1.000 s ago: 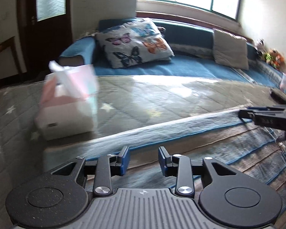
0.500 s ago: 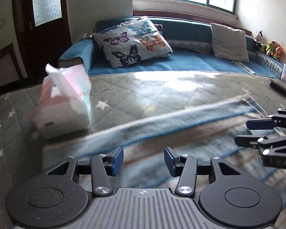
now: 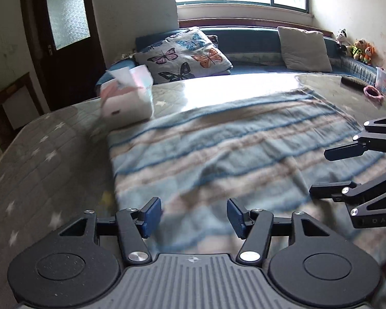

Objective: Fold clothes

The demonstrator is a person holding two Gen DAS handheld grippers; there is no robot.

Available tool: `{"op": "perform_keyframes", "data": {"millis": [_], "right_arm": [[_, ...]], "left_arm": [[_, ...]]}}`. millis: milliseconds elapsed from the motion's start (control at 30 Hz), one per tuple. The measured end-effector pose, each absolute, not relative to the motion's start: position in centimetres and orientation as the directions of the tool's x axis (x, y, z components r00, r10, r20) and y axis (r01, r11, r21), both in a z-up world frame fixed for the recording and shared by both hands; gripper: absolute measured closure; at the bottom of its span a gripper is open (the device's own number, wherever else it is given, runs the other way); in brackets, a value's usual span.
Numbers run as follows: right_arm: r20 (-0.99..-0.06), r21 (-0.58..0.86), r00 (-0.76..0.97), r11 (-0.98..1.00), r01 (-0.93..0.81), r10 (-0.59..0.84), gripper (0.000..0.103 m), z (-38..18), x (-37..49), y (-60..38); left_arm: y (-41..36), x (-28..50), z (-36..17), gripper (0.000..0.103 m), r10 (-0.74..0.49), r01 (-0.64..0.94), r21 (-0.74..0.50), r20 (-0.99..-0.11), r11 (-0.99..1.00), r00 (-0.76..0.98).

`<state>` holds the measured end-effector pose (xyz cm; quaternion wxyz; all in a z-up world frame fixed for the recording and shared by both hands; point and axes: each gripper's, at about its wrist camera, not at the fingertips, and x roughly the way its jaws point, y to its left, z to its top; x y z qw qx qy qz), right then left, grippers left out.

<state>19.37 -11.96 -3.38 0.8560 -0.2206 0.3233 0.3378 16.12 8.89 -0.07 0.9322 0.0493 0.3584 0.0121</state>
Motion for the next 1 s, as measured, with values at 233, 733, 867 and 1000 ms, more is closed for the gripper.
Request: {"op": "perform_keyframes", "data": {"millis": [233, 733, 867, 1000], "right_arm": [[-0.700, -0.123, 0.544, 0.672, -0.730, 0.463, 0.045, -3.3, 14.8, -13.2], [-0.708, -0.040, 0.567, 0.778, -0.627, 0.420, 0.040, -2.3, 8.6, -21.1], [-0.703, -0.066, 0.569, 0.758, -0.649, 0.426, 0.041, -1.8, 7.2, -20.9], [-0.683, -0.066, 0.555, 0.717, -0.694, 0.474, 0.043, -1.2, 5.8, -19.5]], "left_arm": [[9.0, 10.6, -0.4, 0.036, 0.142, -0.059, 0.150, -0.638, 0.987, 0.757], [12.1, 2.2, -0.1, 0.030, 0.223, -0.266, 0.024, -0.621, 0.964, 0.752], [14.0, 2.2, 1.2, 0.031, 0.233, -0.308, -0.023, -0.602, 0.951, 0.764], [15.8, 3.6, 1.5, 0.035, 0.220, -0.319, -0.055, -0.615, 0.946, 0.757]]}}
